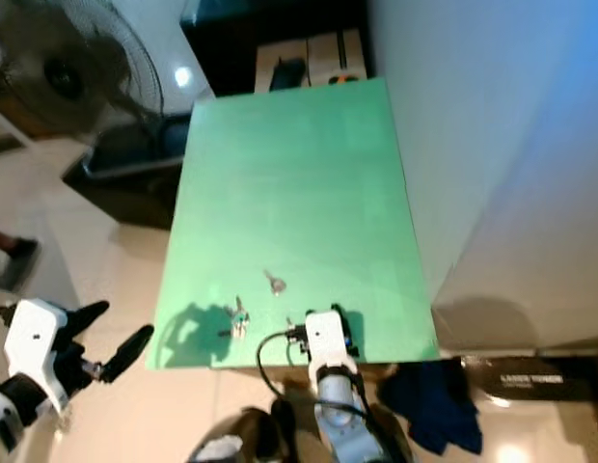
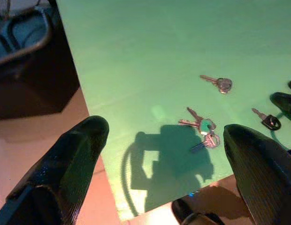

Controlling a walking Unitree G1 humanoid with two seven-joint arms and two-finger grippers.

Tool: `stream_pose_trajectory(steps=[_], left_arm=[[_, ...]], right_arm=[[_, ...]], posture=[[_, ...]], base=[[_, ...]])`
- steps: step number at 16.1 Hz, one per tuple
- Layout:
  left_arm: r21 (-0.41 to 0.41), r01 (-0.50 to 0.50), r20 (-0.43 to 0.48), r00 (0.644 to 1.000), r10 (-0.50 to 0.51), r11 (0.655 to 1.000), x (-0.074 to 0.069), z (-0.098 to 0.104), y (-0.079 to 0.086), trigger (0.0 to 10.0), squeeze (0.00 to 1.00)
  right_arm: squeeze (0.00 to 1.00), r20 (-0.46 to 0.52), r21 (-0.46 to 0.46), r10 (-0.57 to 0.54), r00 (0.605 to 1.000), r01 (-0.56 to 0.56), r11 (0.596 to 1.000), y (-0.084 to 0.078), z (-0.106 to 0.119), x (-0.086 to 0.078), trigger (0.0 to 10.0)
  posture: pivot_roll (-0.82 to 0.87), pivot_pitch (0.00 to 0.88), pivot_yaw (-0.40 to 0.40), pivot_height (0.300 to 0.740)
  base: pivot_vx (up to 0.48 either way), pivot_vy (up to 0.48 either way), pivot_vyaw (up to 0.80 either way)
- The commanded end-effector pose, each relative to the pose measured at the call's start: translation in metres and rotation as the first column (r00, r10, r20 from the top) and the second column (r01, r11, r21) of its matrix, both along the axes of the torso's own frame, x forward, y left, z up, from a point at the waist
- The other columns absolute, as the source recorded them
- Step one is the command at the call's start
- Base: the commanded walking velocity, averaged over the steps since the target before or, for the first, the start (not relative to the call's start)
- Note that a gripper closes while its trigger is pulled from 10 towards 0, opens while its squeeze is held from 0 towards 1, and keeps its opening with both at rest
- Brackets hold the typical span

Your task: Hang keys on a hook

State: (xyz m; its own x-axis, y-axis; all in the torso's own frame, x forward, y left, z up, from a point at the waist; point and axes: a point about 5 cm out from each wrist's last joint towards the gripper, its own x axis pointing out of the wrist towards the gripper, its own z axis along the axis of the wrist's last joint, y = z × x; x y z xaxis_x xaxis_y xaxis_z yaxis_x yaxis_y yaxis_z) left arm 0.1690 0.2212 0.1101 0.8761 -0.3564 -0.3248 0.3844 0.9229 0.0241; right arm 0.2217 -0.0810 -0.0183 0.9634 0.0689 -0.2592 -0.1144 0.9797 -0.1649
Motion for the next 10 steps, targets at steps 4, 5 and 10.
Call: stream_pose_trajectory(steps=[4,5,10], left_arm=[[-0.008,-0.076,-0.034,0.997,0.075,0.997,-0.020,-0.001,0.001,10.0,0.00],[-0.015,-0.085,-0.037,0.996,0.085,0.996,-0.023,-0.001,-0.002,10.0,0.00],[-0.043,-0.117,-0.052,0.992,0.115,0.992,-0.030,-0.004,-0.010,10.0,0.00]], right_arm=[[0.00,-0.070,0.167,0.153,0.986,-0.140,0.976,0.058,-0.003,-0.043,10.0],[0.00,-0.055,0.155,0.170,0.984,-0.160,0.975,0.053,-0.002,-0.046,10.0],[0.00,-0.028,0.049,0.215,0.976,-0.213,0.976,0.035,0.003,-0.061,9.2]], posture=[[0.05,0.379,0.160,0.740],[0.04,0.379,0.150,0.740],[0.00,0.393,0.122,0.740]], base=[[0.000,0.000,0.00],[0.000,0.000,0.00],[0.000,0.000,0.00]])
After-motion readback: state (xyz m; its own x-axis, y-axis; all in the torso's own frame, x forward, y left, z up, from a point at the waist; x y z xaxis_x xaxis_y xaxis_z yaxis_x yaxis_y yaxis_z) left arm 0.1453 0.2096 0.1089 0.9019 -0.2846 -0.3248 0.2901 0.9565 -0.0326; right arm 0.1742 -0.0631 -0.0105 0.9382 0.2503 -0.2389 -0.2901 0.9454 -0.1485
